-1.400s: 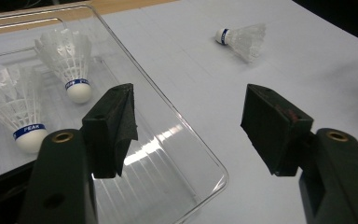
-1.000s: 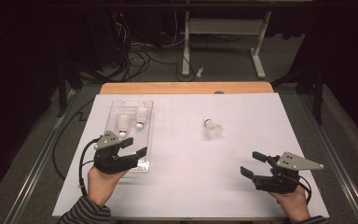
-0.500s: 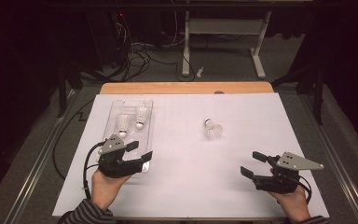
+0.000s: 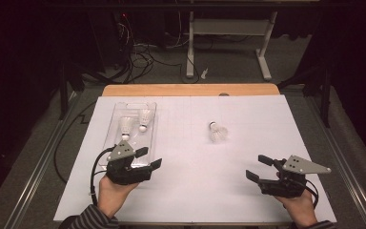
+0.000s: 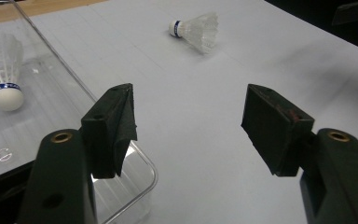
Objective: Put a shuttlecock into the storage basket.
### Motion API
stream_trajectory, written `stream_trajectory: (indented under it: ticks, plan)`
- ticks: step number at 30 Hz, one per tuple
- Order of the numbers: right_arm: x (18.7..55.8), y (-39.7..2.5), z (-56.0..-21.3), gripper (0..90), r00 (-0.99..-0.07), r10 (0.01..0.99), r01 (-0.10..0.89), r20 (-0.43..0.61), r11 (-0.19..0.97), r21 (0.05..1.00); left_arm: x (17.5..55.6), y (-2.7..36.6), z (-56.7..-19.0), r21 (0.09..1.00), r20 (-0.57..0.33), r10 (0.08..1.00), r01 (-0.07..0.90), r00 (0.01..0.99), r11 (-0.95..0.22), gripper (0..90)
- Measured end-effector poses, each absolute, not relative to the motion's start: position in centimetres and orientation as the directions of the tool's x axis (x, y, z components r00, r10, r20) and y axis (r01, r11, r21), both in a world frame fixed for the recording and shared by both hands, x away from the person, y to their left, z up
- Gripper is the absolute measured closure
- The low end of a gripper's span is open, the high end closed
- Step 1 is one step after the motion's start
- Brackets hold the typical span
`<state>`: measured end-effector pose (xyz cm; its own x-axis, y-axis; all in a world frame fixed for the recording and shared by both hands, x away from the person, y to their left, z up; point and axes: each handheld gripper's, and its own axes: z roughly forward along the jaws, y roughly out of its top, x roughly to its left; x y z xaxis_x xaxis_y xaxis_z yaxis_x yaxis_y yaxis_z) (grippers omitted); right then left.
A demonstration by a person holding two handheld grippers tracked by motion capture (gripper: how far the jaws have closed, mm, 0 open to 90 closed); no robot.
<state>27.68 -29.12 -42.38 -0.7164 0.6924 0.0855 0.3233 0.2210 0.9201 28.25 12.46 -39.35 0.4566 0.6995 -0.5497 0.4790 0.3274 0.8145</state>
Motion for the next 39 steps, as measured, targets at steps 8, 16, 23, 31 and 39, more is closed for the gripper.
stream_trajectory:
  ticks: [8,16,23,31,39]
  plan:
    - [27.7,-29.1,-42.4,26.0,-0.717,0.692,0.322,0.085,0.221,0.920,28.1,11.7,-39.6,0.813,-0.554,0.683,0.485,0.476,0.322,35.6]
    - [27.7,-29.1,-42.4,25.9,-0.716,0.693,0.323,0.084,0.222,0.920,28.0,11.0,-40.0,0.811,-0.560,0.665,0.490,0.494,0.319,35.6]
    - [27.8,-29.1,-42.4,25.8,-0.712,0.697,0.327,0.087,0.219,0.919,27.9,10.4,-40.6,0.809,-0.564,0.652,0.497,0.506,0.315,35.6]
    - [28.1,-28.9,-42.5,25.7,-0.709,0.699,0.335,0.091,0.221,0.916,27.4,11.7,-41.2,0.877,-0.393,0.683,0.475,0.616,0.076,35.7]
    - [28.2,-28.7,-42.4,25.7,-0.710,0.698,0.335,0.092,0.220,0.916,27.2,11.2,-41.7,0.868,-0.426,0.677,0.481,0.600,0.121,35.8]
